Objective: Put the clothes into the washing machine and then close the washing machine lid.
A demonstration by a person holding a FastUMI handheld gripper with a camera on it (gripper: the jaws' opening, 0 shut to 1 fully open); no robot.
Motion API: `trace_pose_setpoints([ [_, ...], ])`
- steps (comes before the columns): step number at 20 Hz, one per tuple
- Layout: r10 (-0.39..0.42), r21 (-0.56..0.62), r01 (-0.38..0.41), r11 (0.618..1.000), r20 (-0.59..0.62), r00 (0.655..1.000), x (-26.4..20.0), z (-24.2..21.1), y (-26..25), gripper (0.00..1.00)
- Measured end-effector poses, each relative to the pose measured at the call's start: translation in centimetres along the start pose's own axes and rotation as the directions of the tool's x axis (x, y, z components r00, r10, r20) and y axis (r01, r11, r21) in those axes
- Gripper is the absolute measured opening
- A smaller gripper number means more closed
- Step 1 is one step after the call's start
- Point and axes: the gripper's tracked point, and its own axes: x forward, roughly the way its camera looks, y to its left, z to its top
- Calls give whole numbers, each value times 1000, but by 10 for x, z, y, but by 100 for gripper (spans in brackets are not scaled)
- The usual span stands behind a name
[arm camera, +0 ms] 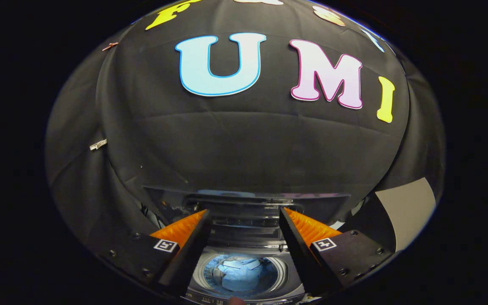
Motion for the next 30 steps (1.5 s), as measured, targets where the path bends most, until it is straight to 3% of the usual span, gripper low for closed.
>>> trace_pose_setpoints([
  [13,-13,-1,13,1000,7,1000,62,29,6,99],
  [17,-3,62,3,998,3,1000,59,26,2,99],
  [30,-36,58,32,998,68,997,33,16,4,100],
])
